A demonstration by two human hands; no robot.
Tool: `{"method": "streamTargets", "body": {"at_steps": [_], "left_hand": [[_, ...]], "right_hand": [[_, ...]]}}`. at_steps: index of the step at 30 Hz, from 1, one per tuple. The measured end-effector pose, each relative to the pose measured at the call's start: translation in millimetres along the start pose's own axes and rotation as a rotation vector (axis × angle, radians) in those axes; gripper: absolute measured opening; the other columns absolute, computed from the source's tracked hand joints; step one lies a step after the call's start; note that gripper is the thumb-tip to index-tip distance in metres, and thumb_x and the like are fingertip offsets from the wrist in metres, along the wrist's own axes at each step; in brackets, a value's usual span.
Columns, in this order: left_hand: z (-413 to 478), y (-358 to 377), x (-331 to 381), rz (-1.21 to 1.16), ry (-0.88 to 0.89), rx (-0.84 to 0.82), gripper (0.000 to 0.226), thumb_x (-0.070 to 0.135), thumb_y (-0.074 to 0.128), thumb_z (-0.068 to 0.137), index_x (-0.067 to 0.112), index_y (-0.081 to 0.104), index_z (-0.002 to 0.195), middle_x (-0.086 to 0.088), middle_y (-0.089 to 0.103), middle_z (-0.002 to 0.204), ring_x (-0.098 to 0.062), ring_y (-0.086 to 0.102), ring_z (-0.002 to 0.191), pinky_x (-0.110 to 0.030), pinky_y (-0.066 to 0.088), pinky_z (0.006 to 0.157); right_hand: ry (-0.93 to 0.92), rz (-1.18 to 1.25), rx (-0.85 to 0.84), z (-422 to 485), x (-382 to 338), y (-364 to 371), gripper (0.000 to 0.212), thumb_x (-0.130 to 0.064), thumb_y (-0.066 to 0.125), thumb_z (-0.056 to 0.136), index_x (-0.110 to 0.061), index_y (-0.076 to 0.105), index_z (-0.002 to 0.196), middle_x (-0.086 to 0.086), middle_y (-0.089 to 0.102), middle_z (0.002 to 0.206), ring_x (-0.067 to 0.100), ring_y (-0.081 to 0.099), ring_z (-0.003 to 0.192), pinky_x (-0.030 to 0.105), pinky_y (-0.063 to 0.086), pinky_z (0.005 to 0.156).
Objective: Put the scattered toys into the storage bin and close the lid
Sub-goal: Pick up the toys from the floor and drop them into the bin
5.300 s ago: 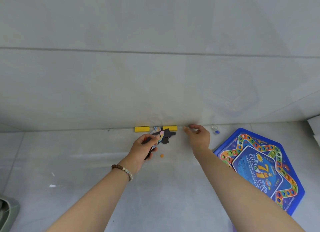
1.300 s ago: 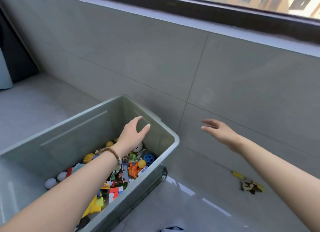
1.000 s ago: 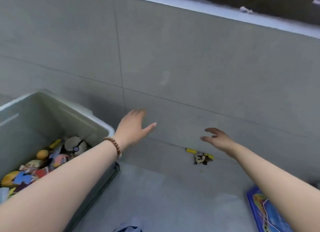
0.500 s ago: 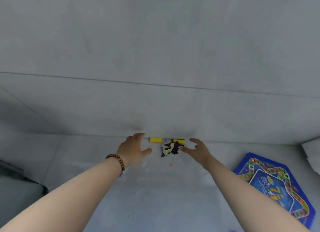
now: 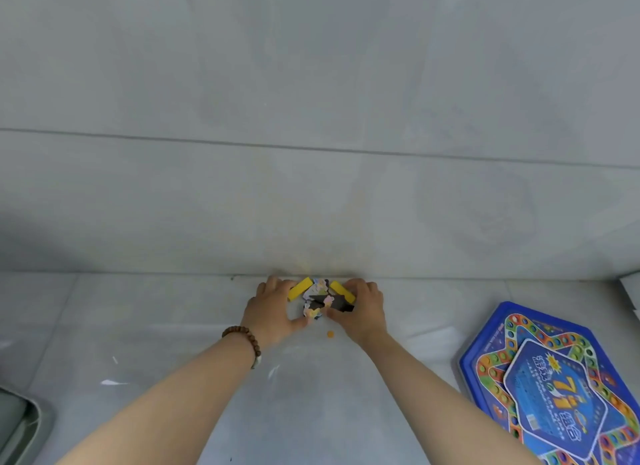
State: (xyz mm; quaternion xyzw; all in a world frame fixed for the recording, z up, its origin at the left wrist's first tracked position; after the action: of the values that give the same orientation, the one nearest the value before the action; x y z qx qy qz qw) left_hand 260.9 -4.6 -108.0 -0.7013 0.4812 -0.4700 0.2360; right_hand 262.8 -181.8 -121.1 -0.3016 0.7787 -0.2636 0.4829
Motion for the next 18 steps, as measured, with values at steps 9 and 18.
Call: {"method": "streamTargets", "body": {"at_steps": [9, 18], "left_hand": [[1, 17, 4, -0.322, -0.005, 0.079, 0.043, 0.023, 0.078, 0.072, 0.017, 0.054, 0.106, 0.000, 0.055, 0.108, -0.017, 0.061, 0.095, -0.035, 0.052, 0.084], [7, 19, -3, -0.379, -0.064, 0.077, 0.038, 0.017, 0.079, 0.071, 0.013, 0.061, 0.104, 0.001, 0.065, 0.098, -0.010, 0.058, 0.080, -0.021, 0.049, 0.075]], "right_hand": [[0.049, 0.129, 0.000, -11, 3, 11, 0.042, -0.019, 0.080, 0.066, -0.019, 0.044, 0.090, -0.004, 0.047, 0.093, 0.022, 0.050, 0.096, 0.032, 0.042, 0.070], [0.079, 0.202, -0.032, -10, 6, 10, 0.040, -0.016, 0.081, 0.066, -0.023, 0.051, 0.093, 0.000, 0.057, 0.101, 0.018, 0.057, 0.096, 0.023, 0.047, 0.073]]}}
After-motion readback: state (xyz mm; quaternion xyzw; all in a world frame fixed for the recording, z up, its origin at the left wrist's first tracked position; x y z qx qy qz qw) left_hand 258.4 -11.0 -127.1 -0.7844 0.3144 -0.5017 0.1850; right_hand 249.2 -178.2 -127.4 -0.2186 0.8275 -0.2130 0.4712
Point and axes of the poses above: each hand's wrist, its own z-axis towards the middle knuckle, its own y-axis out of the palm, x = y × z, the point moved 1 cm from there along z, towards the middle knuckle
